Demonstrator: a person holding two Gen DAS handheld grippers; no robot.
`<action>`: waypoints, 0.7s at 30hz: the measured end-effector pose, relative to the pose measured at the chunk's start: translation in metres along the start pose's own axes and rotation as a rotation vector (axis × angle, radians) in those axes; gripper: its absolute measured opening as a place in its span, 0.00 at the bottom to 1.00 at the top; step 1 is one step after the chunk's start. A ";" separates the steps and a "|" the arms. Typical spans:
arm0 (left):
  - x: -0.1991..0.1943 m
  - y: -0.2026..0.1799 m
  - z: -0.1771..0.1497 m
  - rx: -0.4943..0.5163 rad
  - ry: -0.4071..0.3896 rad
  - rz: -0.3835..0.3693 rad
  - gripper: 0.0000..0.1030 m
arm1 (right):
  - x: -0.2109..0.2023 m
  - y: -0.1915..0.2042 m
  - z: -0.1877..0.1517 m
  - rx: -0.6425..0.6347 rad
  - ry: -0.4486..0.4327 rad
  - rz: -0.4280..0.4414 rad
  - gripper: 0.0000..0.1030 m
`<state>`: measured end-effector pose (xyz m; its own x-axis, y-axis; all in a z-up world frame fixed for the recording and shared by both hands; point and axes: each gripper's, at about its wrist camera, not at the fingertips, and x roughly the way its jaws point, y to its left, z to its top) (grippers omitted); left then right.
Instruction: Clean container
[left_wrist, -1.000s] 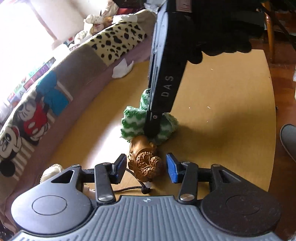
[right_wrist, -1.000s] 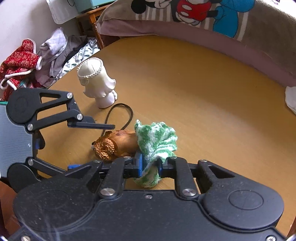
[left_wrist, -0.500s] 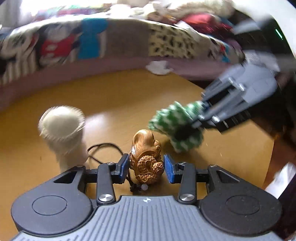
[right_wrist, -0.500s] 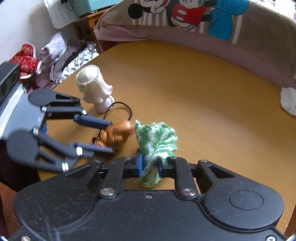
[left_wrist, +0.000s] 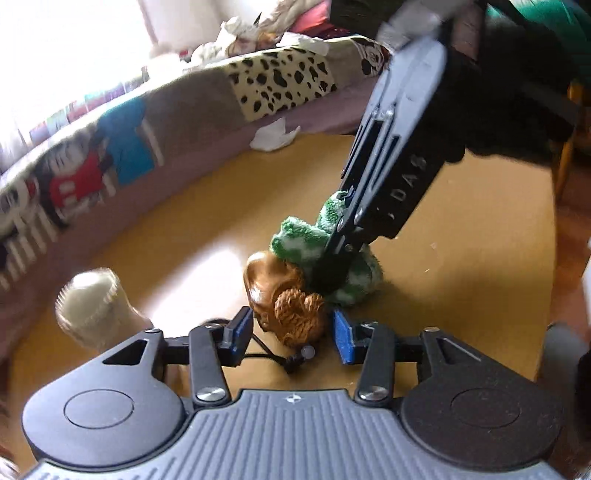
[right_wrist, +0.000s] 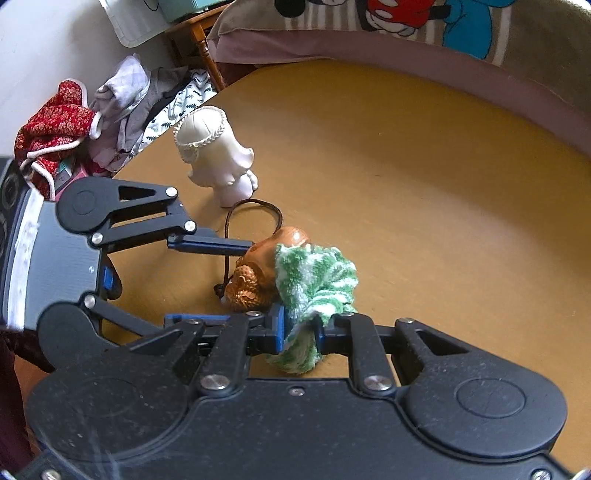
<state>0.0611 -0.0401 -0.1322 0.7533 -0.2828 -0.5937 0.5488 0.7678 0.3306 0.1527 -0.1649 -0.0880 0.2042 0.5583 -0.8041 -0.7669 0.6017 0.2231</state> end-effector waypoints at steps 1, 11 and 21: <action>0.000 -0.005 0.000 0.052 -0.007 0.034 0.44 | -0.001 0.000 0.000 0.004 -0.001 0.004 0.15; 0.000 -0.015 0.001 0.149 -0.032 0.043 0.43 | -0.005 -0.004 -0.001 0.042 -0.026 0.050 0.15; 0.000 -0.008 0.002 0.093 -0.032 0.026 0.43 | -0.015 -0.012 0.002 0.064 -0.049 0.027 0.15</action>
<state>0.0571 -0.0475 -0.1330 0.7780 -0.2834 -0.5607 0.5595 0.7185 0.4132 0.1598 -0.1793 -0.0778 0.2149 0.6007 -0.7700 -0.7321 0.6210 0.2801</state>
